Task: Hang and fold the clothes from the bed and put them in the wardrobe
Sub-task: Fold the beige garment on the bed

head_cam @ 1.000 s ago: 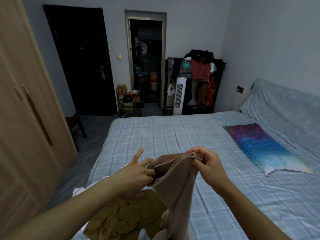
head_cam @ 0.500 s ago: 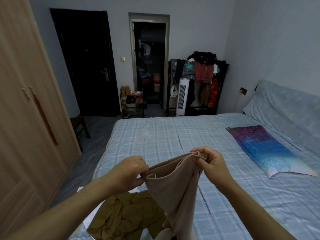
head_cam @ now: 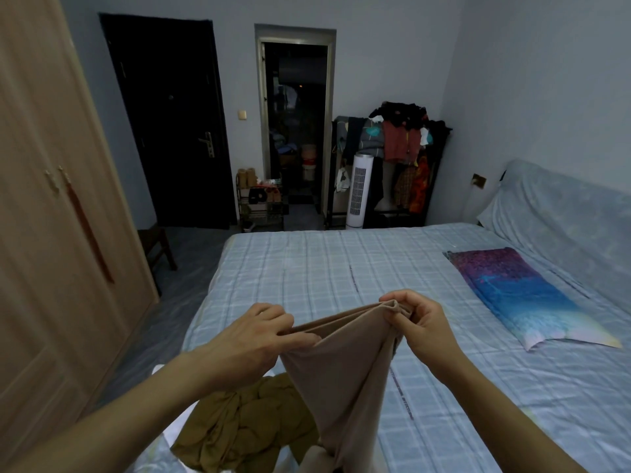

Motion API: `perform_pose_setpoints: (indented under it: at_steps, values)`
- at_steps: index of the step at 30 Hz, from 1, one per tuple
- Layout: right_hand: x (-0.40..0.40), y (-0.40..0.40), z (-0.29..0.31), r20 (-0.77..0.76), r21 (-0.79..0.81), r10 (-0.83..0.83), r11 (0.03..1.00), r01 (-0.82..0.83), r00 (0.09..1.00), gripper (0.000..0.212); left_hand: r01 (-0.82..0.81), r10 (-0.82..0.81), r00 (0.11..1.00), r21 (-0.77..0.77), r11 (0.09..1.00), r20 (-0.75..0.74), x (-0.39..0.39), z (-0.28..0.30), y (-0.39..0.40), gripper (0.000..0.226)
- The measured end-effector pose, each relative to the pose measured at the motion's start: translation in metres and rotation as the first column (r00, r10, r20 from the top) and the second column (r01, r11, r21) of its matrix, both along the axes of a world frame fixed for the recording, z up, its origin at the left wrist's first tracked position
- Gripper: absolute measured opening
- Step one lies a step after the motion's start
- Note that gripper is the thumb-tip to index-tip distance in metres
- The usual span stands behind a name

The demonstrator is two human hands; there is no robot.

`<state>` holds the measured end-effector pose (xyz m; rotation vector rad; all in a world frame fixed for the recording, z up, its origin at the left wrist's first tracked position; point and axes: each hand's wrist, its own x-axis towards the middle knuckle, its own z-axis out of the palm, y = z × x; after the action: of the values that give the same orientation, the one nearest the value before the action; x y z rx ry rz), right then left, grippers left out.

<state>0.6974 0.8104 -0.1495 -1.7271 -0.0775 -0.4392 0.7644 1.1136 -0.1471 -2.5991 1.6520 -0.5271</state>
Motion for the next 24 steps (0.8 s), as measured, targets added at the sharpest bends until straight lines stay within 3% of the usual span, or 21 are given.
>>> perform_pose_setpoints:
  at_steps: [6,14,16,20,22,24]
  values:
    - [0.002,0.006,-0.005,-0.006,-0.024,0.019,1.0,-0.02,1.0,0.03,-0.07,0.07,0.996,0.003,0.998,0.059,-0.002,-0.001,0.007,0.031]
    - [0.002,0.01,-0.005,0.001,-0.057,0.012,0.998,-0.012,1.0,0.034,-0.075,0.07,0.991,-0.043,0.996,-0.116,-0.015,0.006,0.023,0.014]
    - [0.001,0.01,-0.005,0.003,-0.059,0.012,0.998,-0.011,1.0,0.032,-0.086,0.076,0.985,-0.061,0.994,-0.153,-0.017,0.004,0.024,0.019]
    - [0.0,0.011,-0.002,0.01,-0.09,0.008,0.996,-0.007,1.0,0.024,-0.152,0.083,0.953,-0.225,0.962,-0.291,-0.019,0.002,0.019,0.025]
    - [-0.002,0.011,0.003,0.025,-0.132,-0.005,0.991,0.009,1.0,0.022,-0.196,0.073,0.938,-0.343,0.919,-0.339,-0.02,0.004,0.015,0.019]
    - [-0.004,0.011,0.008,0.067,-0.224,-0.03,0.974,0.044,0.997,0.02,-0.252,0.088,0.927,-0.432,0.866,-0.366,-0.023,0.009,0.009,0.028]
